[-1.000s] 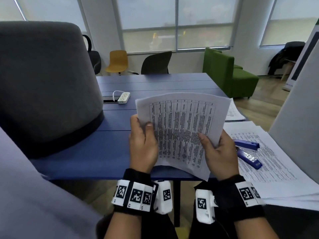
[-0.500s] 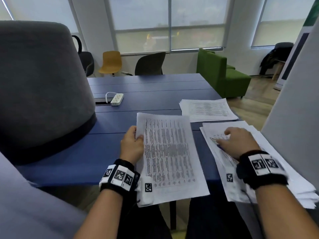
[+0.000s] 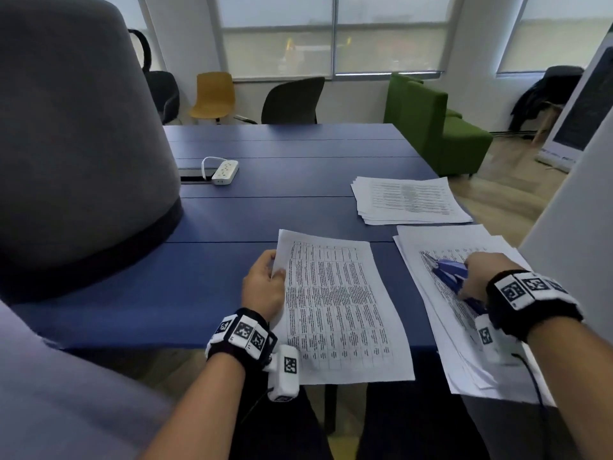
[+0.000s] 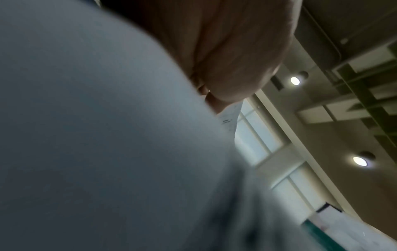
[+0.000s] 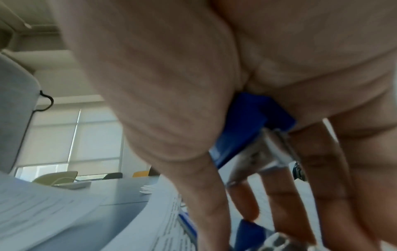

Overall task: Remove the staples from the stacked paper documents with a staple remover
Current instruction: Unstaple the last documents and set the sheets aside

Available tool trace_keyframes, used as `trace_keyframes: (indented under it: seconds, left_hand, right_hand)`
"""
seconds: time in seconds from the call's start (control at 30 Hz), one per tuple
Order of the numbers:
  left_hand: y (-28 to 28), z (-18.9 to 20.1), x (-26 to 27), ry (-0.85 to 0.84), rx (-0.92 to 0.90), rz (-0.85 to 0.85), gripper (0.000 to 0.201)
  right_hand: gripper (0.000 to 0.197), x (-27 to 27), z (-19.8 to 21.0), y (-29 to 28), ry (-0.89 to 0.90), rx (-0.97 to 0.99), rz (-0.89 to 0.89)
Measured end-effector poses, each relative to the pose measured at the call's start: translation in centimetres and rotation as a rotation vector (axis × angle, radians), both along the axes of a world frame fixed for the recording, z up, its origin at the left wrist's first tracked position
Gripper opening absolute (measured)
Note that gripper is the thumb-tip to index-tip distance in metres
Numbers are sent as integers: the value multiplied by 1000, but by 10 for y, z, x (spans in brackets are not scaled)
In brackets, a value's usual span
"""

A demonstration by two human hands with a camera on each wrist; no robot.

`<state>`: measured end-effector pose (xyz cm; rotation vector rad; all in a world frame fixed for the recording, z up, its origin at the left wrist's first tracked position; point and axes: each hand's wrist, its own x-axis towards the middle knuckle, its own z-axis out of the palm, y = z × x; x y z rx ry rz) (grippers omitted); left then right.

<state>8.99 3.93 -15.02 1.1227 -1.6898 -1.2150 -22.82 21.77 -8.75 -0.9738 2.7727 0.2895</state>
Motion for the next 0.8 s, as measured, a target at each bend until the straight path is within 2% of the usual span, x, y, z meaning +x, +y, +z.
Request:
trace_keyframes:
  seconds: [0.1, 0.17, 0.2, 0.27, 0.33, 0.4, 0.43, 0.53, 0.63, 0.73, 0.8]
  left_hand:
    - [6, 2, 0, 45, 3, 5, 40]
    - [8, 3, 2, 89, 22, -6, 47]
    - [8, 3, 4, 106, 24, -12, 50]
    - [8, 2, 4, 137, 21, -16, 56]
    - [7, -1, 4, 164, 27, -16, 60]
    - [5, -4, 4, 188, 45, -13, 62]
    - [5, -5, 4, 187, 41, -12, 64]
    - [8, -8, 4, 135, 7, -35, 68]
    - [10, -4, 4, 61, -23, -58, 68]
    - [14, 3, 3, 24, -31, -96, 69]
    - [14, 3, 1, 36, -4, -99, 69]
  right_hand:
    - [21, 2, 6, 3, 28, -165, -1]
    - [16, 7, 18, 1, -17, -360, 0]
    - [22, 13, 24, -3, -124, -516, -8]
    - [38, 31, 36, -11, -524, -947, -63]
    - [28, 52, 44, -24, -942, -1297, -117]
    - [12, 76, 52, -37, -1202, -1487, -79]
    - [10, 87, 55, -44, -1306, -1550, -29]
    - [19, 112, 53, -65, -1554, -1645, 148]
    - [25, 138, 51, -88, -1480, -1617, 148]
    - [16, 154, 47, -110, -1230, -1586, 112]
    - [25, 161, 43, -121, -1076, -1559, 119]
